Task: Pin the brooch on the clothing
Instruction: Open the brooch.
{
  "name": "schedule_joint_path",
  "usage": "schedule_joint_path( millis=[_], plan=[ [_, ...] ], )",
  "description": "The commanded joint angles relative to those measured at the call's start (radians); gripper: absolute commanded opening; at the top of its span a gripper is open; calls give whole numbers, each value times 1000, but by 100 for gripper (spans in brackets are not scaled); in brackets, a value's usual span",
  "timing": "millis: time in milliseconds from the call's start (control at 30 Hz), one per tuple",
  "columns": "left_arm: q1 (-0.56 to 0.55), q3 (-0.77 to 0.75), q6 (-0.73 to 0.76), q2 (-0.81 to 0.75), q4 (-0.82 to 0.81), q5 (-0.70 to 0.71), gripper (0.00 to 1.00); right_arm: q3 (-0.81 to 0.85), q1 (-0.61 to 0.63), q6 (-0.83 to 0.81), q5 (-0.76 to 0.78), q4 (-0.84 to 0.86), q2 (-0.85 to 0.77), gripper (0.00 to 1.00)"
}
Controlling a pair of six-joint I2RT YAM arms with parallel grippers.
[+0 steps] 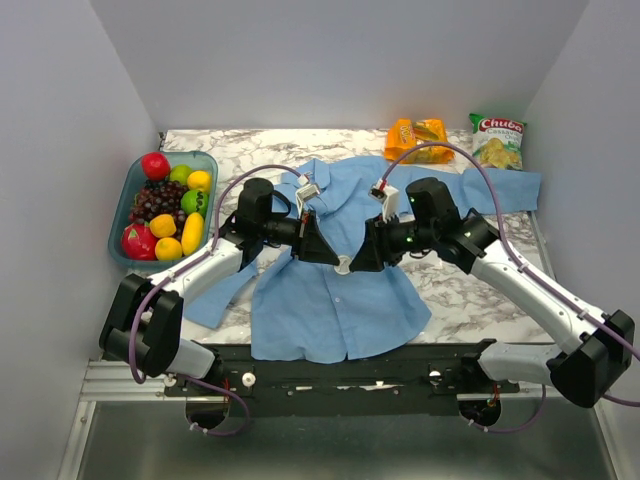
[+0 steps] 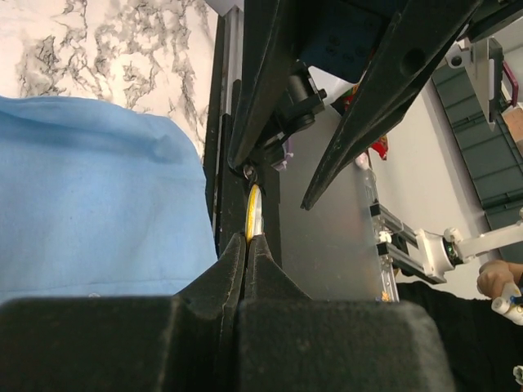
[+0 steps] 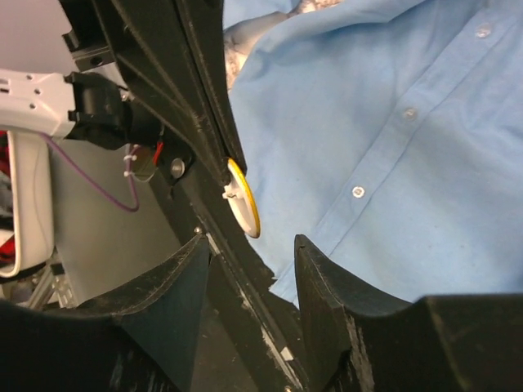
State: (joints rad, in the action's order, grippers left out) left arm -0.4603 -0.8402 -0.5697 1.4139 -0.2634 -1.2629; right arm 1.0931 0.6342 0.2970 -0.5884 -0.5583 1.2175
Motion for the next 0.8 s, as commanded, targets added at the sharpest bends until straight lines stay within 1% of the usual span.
schedule_joint_path(
  millis=[0,167,300,433,533,767],
  plan=[
    [-5,3,-9,0,-26,-38,0,-13,21,7,-83,64,13,53],
    [-6,9,-12,-3,-28,-36,0,-16,36,28,-90,103,33,51],
    [-8,7,-13,-3,-31,-36,0,-10,44,30,-80,115,45,48],
    [-8,7,-15,-6,-33,-38,0,-7,48,30,-73,118,51,40],
    [-9,9,-18,-6,-34,-36,0,-7,51,36,-70,123,54,38],
    [-12,12,-30,-9,-50,-36,0,-13,61,44,-59,143,62,35]
  ],
)
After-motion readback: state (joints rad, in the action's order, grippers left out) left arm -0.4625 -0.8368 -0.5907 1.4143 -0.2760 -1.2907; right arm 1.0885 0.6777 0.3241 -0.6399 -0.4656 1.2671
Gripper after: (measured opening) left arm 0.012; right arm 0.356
